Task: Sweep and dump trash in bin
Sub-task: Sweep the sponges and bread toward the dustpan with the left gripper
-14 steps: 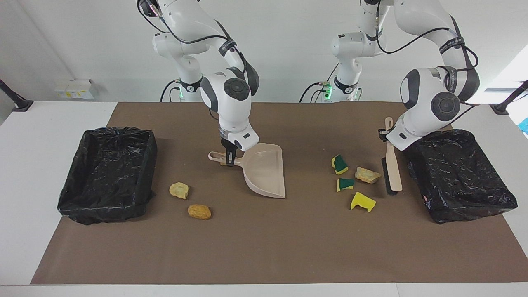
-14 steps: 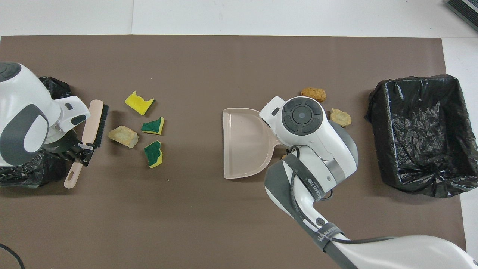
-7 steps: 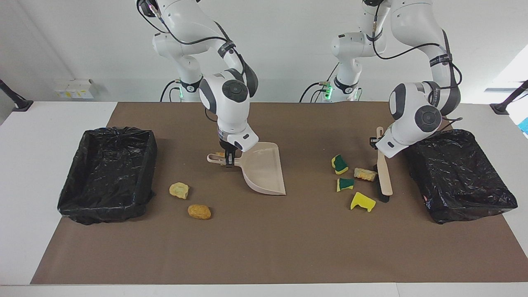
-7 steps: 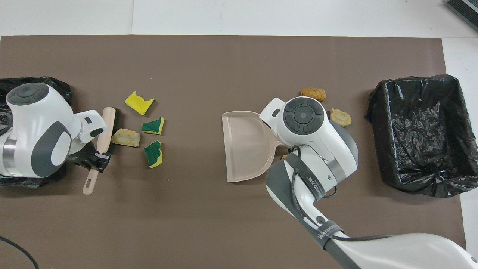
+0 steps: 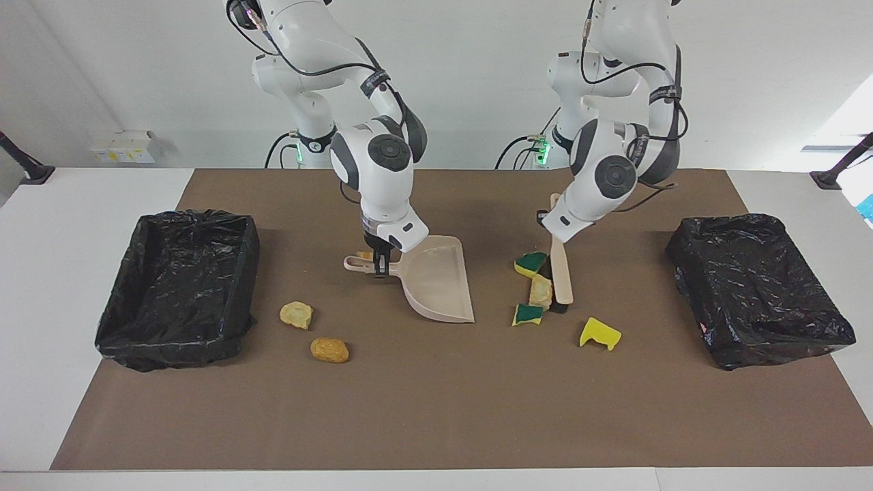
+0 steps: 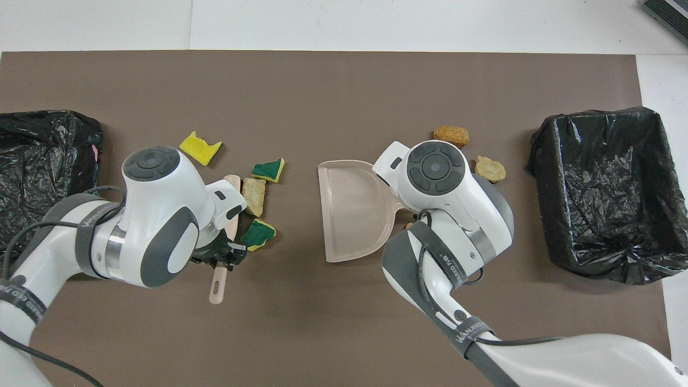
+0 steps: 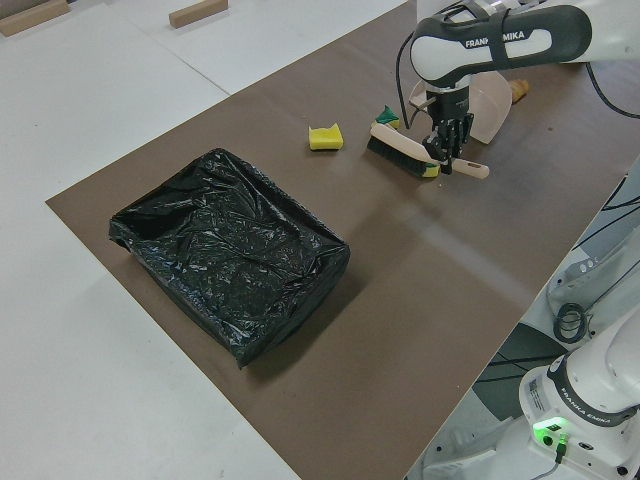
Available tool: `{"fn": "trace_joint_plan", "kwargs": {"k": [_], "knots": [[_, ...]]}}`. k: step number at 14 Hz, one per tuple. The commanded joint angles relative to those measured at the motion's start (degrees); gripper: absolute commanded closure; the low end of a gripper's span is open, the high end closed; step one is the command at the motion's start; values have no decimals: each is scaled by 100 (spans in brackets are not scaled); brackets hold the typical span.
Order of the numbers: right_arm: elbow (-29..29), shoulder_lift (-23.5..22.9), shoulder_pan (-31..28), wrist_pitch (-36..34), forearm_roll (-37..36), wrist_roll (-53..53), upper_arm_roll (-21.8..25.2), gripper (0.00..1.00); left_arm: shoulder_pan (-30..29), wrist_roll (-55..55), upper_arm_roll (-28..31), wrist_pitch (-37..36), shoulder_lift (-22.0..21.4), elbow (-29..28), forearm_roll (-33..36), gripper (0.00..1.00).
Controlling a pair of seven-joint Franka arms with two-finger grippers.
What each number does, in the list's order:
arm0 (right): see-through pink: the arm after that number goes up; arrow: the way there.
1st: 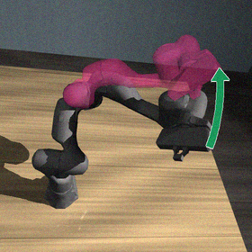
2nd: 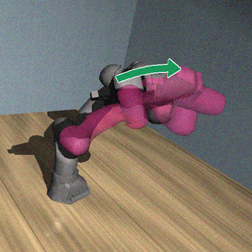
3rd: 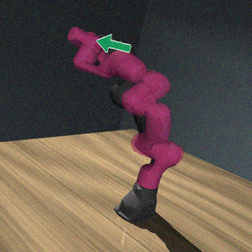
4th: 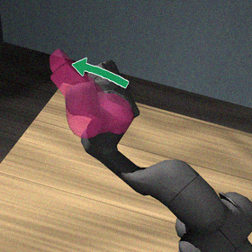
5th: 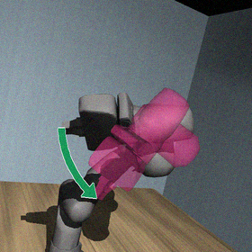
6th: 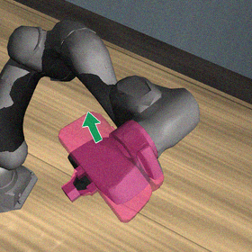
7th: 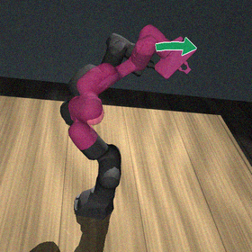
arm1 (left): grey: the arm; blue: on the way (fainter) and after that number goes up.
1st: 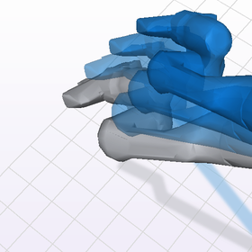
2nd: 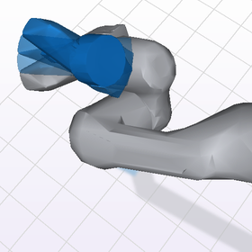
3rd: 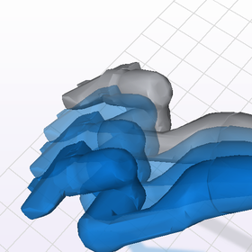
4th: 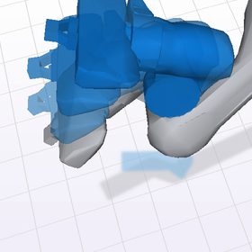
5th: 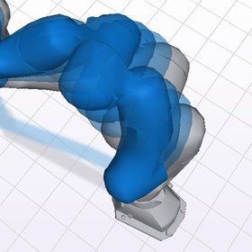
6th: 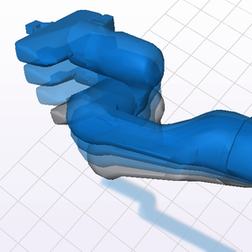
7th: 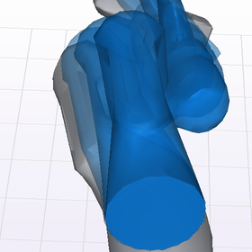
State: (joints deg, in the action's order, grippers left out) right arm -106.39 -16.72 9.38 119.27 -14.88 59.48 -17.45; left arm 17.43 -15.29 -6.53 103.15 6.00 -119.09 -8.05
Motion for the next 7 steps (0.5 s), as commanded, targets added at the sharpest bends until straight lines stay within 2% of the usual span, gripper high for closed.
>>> {"fn": "trace_joint_plan", "kwargs": {"k": [1,4,7], "knots": [[-58,-59,-32,202,-103,-138,-48,100,576,-605,108,152,-195,-106,-336,100],[-58,-68,-32,211,-103,-147,-48,100,1139,-1386,99,170,-178,69,-548,100],[-58,-59,-32,202,-103,-200,-48,100,1036,-1574,160,-65,-326,325,-741,100]]}}
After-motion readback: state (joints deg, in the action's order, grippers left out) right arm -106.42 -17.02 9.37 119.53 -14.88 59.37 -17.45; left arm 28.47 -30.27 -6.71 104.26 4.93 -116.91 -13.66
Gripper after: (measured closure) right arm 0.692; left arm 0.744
